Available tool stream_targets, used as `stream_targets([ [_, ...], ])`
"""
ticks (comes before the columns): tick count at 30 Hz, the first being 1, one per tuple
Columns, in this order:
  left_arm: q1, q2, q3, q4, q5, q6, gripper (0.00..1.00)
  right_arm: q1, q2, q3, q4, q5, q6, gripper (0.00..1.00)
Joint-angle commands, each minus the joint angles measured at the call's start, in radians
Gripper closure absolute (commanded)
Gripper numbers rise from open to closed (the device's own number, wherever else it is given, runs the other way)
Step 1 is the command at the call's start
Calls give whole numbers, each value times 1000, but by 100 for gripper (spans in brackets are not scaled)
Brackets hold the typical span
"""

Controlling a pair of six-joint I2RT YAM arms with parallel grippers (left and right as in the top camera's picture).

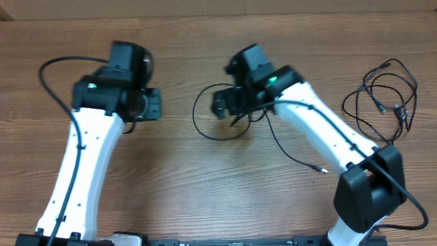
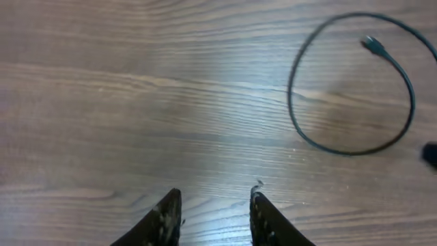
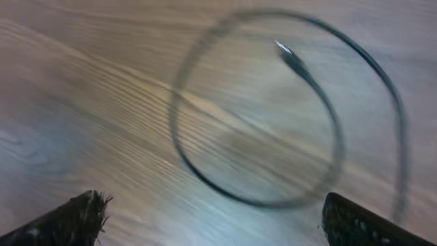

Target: Untangle cables

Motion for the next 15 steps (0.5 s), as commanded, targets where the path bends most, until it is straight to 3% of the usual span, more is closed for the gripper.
stream_targets([
  [1,80,-13,11,-10,90,-25,63,77,27,1,87,109,33,0],
  [5,147,-13,11,-24,164,-24,62,152,74,1,238,230,116,0],
  [11,163,-13,11,-49,183,-24,63,200,179,1,392,399,412,3],
  [15,163,-13,11,-68,184,-24,64,199,248,1,472,428,471,4],
])
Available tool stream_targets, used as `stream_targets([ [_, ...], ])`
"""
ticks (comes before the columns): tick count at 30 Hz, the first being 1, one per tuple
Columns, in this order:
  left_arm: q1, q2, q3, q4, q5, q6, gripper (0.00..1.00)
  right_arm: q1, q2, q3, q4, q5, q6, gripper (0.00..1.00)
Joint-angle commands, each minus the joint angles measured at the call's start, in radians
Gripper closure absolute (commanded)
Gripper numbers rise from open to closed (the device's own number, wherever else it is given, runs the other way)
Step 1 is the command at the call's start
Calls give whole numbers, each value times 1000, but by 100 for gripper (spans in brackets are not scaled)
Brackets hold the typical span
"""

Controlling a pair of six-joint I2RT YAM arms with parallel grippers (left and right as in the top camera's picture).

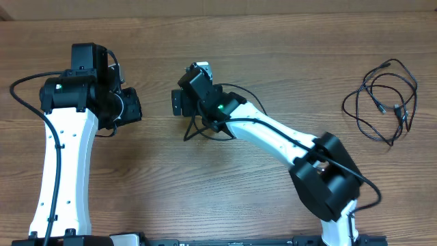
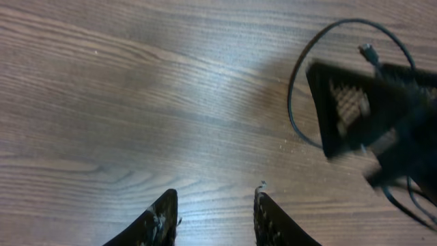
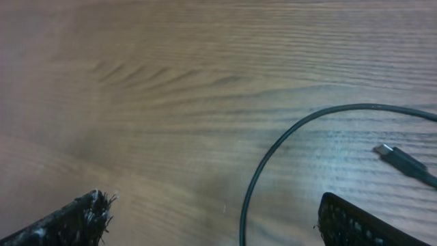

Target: Untangle cables

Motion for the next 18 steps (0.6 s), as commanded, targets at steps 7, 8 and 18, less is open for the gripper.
stream_targets([
  [7,-1,-13,11,-50,27,-8,66,-28,101,53,-13,84,39,0],
  [8,-1,-13,11,-51,26,-7,66,-34,101,82,-44,84,4,0],
  [18,-1,-13,11,-51,-27,2,65,-160,101,516,-446,32,-36,1],
])
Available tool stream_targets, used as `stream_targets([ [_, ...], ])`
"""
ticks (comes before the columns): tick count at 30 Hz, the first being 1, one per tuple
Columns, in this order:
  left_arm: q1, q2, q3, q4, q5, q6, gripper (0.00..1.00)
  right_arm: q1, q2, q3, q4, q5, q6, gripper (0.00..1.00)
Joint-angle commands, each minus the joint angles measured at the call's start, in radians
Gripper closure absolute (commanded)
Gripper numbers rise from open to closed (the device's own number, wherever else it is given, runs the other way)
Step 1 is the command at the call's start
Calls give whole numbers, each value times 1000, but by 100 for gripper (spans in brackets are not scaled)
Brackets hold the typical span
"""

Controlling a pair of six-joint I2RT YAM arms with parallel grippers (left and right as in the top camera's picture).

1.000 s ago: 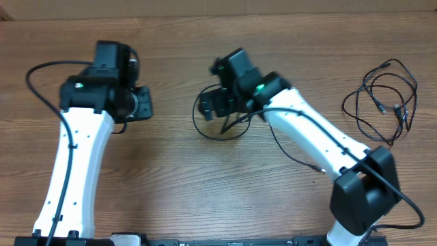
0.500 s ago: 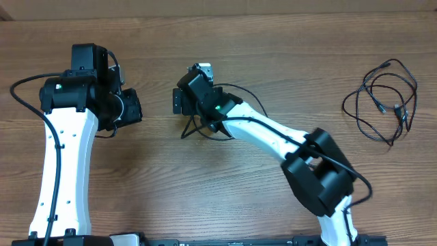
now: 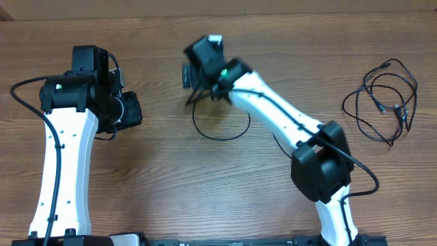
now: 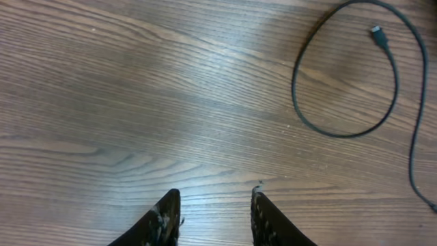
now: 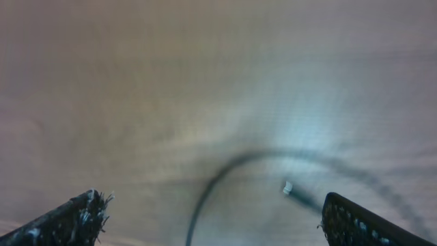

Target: Untangle cables

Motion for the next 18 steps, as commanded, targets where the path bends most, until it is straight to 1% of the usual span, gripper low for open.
stream_targets([
  [1,-1,-13,11,-3,-27,8,65,-52,-20,103,-57,-35,2,1],
  [9,-1,-13,11,-6,-22,5,66,-47,40,105,-206,-76,16,0],
  [14,-1,-13,11,-16,-22,5,66,-42,47,105,-185,-260,16,0],
  [16,-1,-13,11,-19,-22,5,66,-42,47,105,-159,-284,17,0],
  [17,-1,-13,11,-21,-22,5,66,-43,50,105,-144,-288,29,5],
  [18,-1,-13,11,-21,-22,5,66,-43,51,105,-132,-286,72,4],
])
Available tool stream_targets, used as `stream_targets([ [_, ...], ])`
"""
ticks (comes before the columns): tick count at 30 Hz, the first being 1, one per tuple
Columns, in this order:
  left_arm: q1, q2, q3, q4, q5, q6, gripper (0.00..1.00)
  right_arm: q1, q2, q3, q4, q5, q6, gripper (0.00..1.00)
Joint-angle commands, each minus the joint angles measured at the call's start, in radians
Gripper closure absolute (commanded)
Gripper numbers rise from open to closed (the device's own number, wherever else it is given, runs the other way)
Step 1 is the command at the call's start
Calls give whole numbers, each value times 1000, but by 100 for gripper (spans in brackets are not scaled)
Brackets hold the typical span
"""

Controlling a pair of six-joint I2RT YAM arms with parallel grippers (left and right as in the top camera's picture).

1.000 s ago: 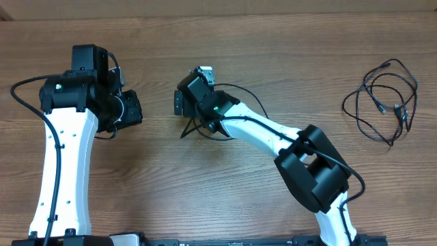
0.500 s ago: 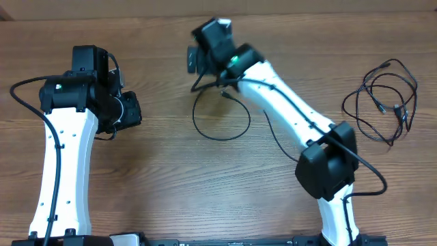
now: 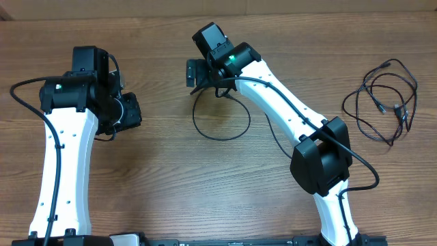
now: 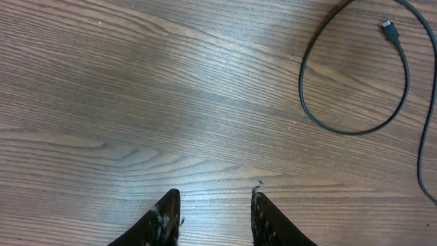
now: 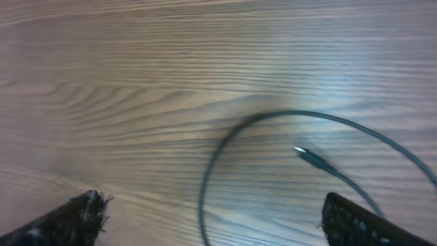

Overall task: Untangle cables
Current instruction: 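Grasp the center cable with the right gripper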

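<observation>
A loose black cable lies in a loop on the wooden table at mid-table, its plug resting inside the loop. A tangled bundle of black cables lies at the far right. My right gripper hovers at the loop's far left edge, open wide with nothing held; in its wrist view, the right gripper has the loop's arc running between its fingers. My left gripper is off to the left, and the left gripper stands open over bare wood, with the loop up to its right.
The loose cable's tail runs from the loop toward the near right, partly hidden under the right arm. The left arm's own black lead arcs out over the table's left side.
The right gripper stays at the loop's far left edge, slightly shifted; its wrist view has gone from blurred to sharper, with the loop's arc between the fingers. The left arm has barely moved.
First the right gripper was open over the loop and the left arm stood nearer mid-table. Then the left arm was further left and the right gripper at the loop's left side. After that the right gripper was at the loop's far edge, where it remains. The cable lies unmoved.
</observation>
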Motion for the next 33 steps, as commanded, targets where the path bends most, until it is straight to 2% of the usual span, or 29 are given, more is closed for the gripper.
stream_targets([
  [1,-1,-13,11,-3,-10,4,67,-3,10,6,34,-54,101,2],
  [6,-1,-13,11,-3,-9,5,68,39,43,4,43,70,259,0],
  [11,-1,-13,11,-8,-2,5,68,88,111,4,42,158,294,0],
  [19,-1,-13,11,-10,16,5,68,104,201,4,69,164,342,1],
  [27,-1,-13,11,-11,16,5,69,116,246,4,98,164,342,8],
  [33,-1,-13,11,-11,16,5,69,137,258,4,131,172,343,22],
])
